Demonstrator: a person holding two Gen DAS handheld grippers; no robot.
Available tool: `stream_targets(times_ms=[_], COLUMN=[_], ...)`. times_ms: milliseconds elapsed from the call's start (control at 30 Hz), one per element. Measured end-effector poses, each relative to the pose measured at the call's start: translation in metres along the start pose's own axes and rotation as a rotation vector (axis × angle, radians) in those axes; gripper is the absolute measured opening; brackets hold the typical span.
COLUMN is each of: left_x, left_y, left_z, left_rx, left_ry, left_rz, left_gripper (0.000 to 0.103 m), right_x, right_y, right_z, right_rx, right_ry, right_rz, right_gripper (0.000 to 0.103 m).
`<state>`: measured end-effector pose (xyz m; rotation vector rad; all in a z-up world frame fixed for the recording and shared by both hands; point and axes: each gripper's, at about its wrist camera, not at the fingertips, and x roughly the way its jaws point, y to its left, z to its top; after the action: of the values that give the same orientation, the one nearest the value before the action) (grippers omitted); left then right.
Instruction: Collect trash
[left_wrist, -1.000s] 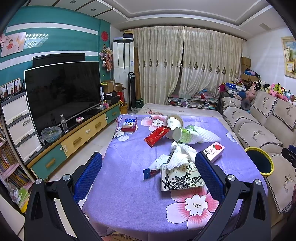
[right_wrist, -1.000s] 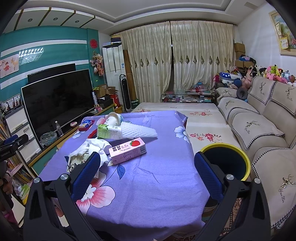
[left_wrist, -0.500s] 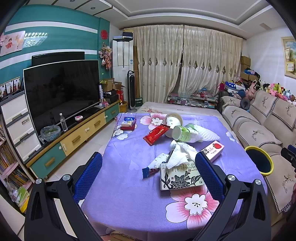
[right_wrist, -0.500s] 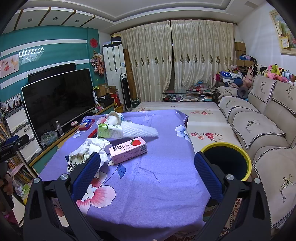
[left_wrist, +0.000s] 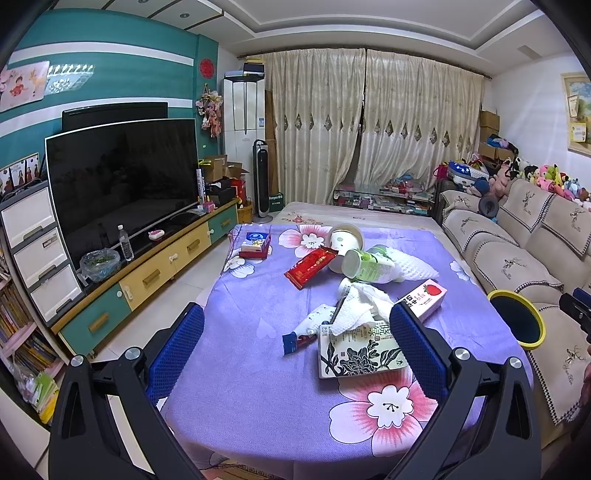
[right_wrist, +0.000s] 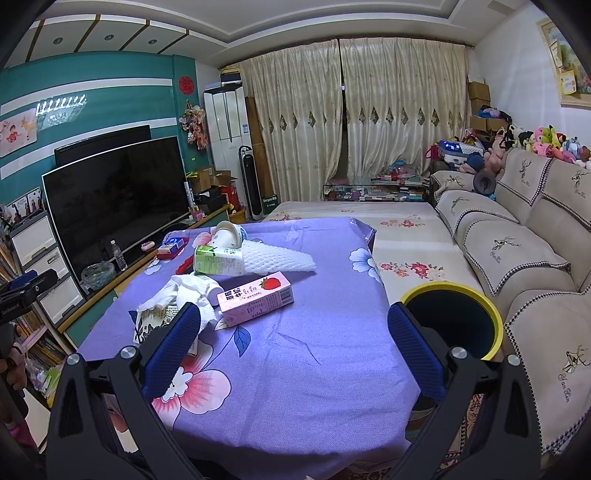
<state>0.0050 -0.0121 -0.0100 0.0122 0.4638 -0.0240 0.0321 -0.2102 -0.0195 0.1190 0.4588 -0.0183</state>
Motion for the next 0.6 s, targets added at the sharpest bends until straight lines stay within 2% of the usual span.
stream_targets(times_ms=[600], left_x=[0.002], left_y=[-0.0015], left_z=[-0.0006], left_rx=[0.006], left_ry=[0.01], left_rz=[-0.002], left_gripper=[0.099], right_x=[0.0026], right_y=[0.0011], right_z=[-0.003], right_rx=[0.005], right_ry=[0.005], right_rz=[0.001], right_gripper=[0.097])
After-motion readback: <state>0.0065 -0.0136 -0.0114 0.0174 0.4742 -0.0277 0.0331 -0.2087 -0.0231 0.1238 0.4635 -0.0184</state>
